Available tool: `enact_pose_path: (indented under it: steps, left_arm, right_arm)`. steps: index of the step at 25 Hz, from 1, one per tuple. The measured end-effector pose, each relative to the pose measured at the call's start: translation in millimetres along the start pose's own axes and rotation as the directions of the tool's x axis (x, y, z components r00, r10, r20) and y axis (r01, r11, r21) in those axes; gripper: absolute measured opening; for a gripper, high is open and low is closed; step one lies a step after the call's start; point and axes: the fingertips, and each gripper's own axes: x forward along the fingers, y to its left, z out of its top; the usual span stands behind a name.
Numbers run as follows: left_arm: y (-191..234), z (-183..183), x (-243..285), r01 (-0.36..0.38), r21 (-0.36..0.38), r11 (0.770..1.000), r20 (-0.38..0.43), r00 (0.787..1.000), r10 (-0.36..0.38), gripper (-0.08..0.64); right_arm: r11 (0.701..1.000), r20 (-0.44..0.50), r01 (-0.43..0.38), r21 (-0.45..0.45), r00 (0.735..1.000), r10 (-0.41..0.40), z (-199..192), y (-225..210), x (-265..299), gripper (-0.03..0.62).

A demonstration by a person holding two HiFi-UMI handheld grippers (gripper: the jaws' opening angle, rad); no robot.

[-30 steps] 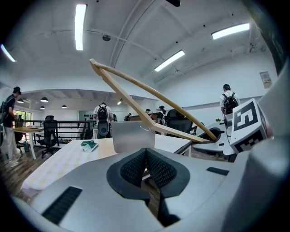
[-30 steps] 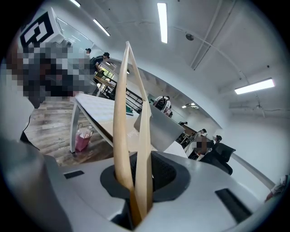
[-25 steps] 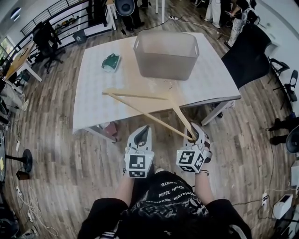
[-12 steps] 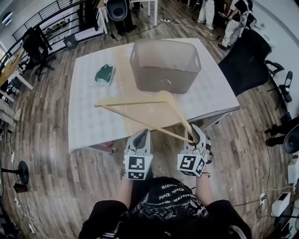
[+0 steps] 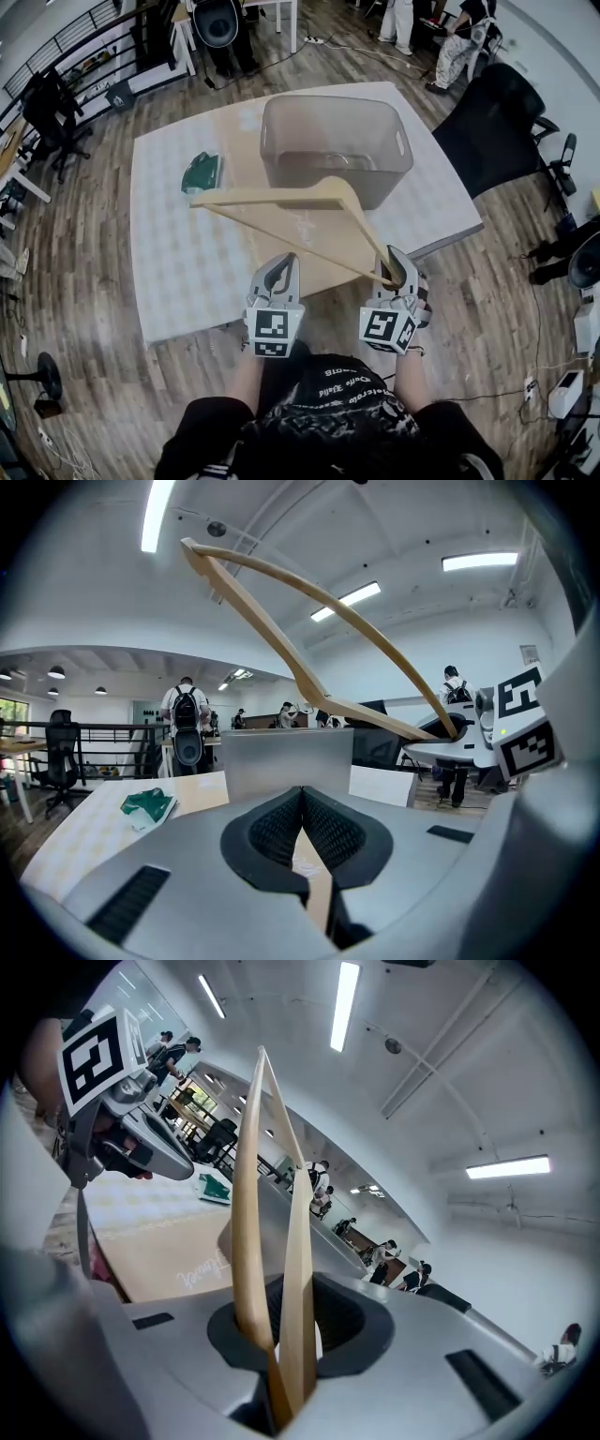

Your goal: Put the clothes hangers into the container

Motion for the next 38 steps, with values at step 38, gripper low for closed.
enact_pose_path:
  steps: [38]
  left_arm:
    - [85,14,104,-0.092,-0.13,0.987,-0.024,0.996,0.09,0.02]
  right_arm:
    - [0.907,-0.213,-0.273,-0.321,0.954,0.212,-13,-150,176,0.063]
